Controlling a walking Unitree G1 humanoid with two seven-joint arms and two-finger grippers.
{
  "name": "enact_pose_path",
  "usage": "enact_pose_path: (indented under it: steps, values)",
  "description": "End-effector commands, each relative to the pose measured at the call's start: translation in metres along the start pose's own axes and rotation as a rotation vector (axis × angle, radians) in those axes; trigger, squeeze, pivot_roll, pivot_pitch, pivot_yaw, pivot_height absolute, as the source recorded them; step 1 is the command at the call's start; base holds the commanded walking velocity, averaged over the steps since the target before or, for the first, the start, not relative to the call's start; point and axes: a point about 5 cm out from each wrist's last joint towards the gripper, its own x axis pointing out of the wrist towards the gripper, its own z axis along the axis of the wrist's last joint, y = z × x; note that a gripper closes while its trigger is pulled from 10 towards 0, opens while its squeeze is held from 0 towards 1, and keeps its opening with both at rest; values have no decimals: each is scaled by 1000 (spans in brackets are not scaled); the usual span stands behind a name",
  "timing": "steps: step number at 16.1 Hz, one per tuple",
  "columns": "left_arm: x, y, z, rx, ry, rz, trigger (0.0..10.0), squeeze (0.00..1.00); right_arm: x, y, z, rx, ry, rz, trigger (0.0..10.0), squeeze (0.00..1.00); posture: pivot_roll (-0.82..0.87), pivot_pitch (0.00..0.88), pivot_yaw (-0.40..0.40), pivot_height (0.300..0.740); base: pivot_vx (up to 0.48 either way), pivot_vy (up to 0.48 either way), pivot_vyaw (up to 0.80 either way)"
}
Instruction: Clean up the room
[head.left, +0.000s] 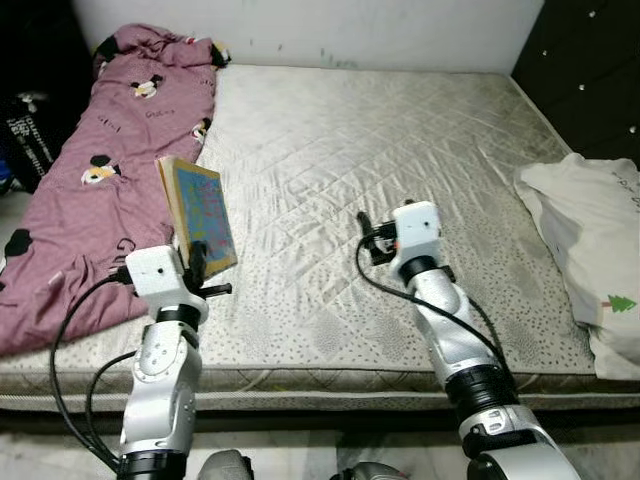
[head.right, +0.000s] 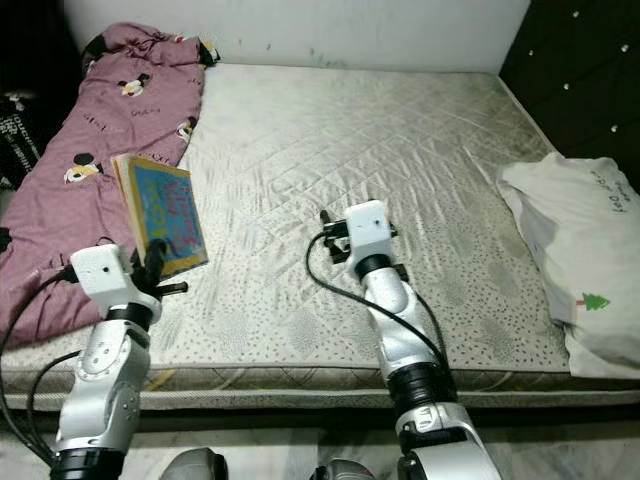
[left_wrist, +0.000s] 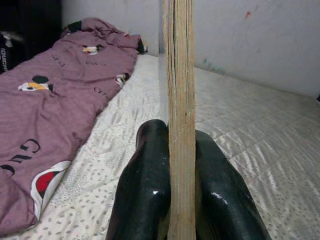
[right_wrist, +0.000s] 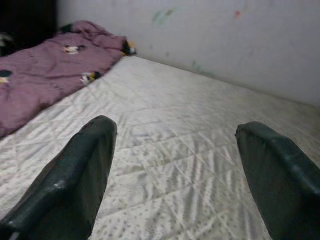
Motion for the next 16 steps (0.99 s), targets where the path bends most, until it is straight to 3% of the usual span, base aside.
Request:
enact_pose_path:
  steps: [1, 4, 16]
  values:
    - [2, -6, 6, -8, -39, -27, 10000, 0, 0, -5, 0, -9, -4, -8, 10000, 0, 31, 52, -27, 740, 0, -292, 0]
    - [2, -7, 6, -10, -38, -33, 10000, 0, 1, -6, 0, -15, -5, -11, 10000, 0, 30, 50, -27, 740, 0, -292, 492]
    - [2, -10, 5, -24, -34, -36, 10000, 0, 1, -6, -1, -32, -4, -1, 10000, 0, 24, 56, -35, 740, 0, -288, 0]
